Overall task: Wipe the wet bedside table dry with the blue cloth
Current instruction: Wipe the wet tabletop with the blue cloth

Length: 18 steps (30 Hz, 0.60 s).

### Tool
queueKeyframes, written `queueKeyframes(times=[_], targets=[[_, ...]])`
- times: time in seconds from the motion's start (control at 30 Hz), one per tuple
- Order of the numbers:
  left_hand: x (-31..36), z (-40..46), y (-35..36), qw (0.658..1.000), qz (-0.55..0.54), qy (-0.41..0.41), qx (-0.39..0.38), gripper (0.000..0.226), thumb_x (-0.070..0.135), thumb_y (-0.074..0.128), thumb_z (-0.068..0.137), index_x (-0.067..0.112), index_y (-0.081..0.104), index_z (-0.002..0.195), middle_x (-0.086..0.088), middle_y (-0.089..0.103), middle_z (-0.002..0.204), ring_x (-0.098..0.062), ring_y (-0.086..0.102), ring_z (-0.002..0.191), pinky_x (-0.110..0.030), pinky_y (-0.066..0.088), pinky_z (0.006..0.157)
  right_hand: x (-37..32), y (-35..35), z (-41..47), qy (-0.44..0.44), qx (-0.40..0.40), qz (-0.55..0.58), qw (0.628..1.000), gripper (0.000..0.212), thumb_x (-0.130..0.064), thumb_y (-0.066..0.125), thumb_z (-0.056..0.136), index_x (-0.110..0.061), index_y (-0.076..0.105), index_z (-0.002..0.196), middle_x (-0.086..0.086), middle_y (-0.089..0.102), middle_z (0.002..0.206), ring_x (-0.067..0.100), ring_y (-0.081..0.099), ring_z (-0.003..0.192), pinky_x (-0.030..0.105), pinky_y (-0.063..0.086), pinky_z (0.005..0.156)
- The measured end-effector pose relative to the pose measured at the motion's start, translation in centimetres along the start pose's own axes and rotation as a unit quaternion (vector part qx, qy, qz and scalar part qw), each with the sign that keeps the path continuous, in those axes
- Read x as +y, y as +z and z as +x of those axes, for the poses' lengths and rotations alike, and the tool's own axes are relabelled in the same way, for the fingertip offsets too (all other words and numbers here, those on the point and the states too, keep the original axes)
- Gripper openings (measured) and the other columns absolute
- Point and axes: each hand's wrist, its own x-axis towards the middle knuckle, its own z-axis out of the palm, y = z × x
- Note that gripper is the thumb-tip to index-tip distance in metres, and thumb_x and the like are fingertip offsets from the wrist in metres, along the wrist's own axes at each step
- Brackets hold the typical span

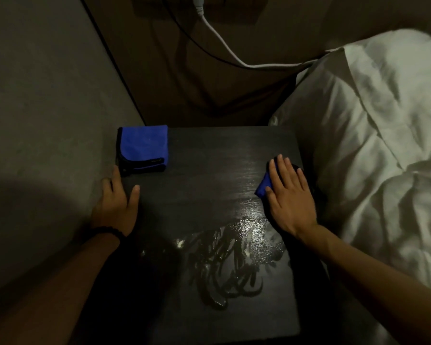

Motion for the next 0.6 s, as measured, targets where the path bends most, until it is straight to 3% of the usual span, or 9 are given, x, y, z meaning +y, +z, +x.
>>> queueKeyframes(times=[0.13, 0.4, 0.6], targets=[[0.0, 0.0, 0.0, 1.0, -0.008, -0.004, 0.003, 0.066, 0.041, 0.043, 0.097, 0.011, 0.017, 0.15, -0.022, 0.04, 0.136, -0.04, 0.05, 0.107, -0.051, 0.044, 0.086, -0.2, 0.2, -0.2, 0.019, -0.001, -0.001, 1.0, 0.066, -0.049, 0.012, 0.104, -0.018, 0.006, 0.163, 0.005, 0.0, 0.171, 0.018, -0.008, 0.157, 0.044, 0.001, 0.128], [0.1, 0.1, -0.1, 0.999, -0.022, -0.02, -0.02, 0.067, 0.045, 0.039, 0.097, 0.017, 0.01, 0.151, -0.019, 0.03, 0.146, -0.039, 0.039, 0.126, -0.053, 0.035, 0.1, -1.8, -0.3, -1.5, 0.1, 0.008, 0.003, 0.995, 0.069, -0.044, 0.012, 0.102, -0.012, 0.006, 0.163, 0.011, 0.001, 0.171, 0.021, -0.005, 0.157, 0.044, 0.0, 0.127], [-0.1, 0.0, -0.1, 1.0, -0.022, -0.009, -0.012, 0.067, 0.045, 0.038, 0.097, 0.015, 0.012, 0.151, -0.021, 0.035, 0.141, -0.04, 0.045, 0.116, -0.052, 0.041, 0.092, -3.1, -0.4, -3.7, 0.143, 0.008, 0.005, 0.99, 0.073, -0.045, 0.003, 0.099, -0.008, 0.005, 0.162, 0.013, 0.0, 0.171, 0.023, -0.003, 0.158, 0.045, 0.001, 0.127]])
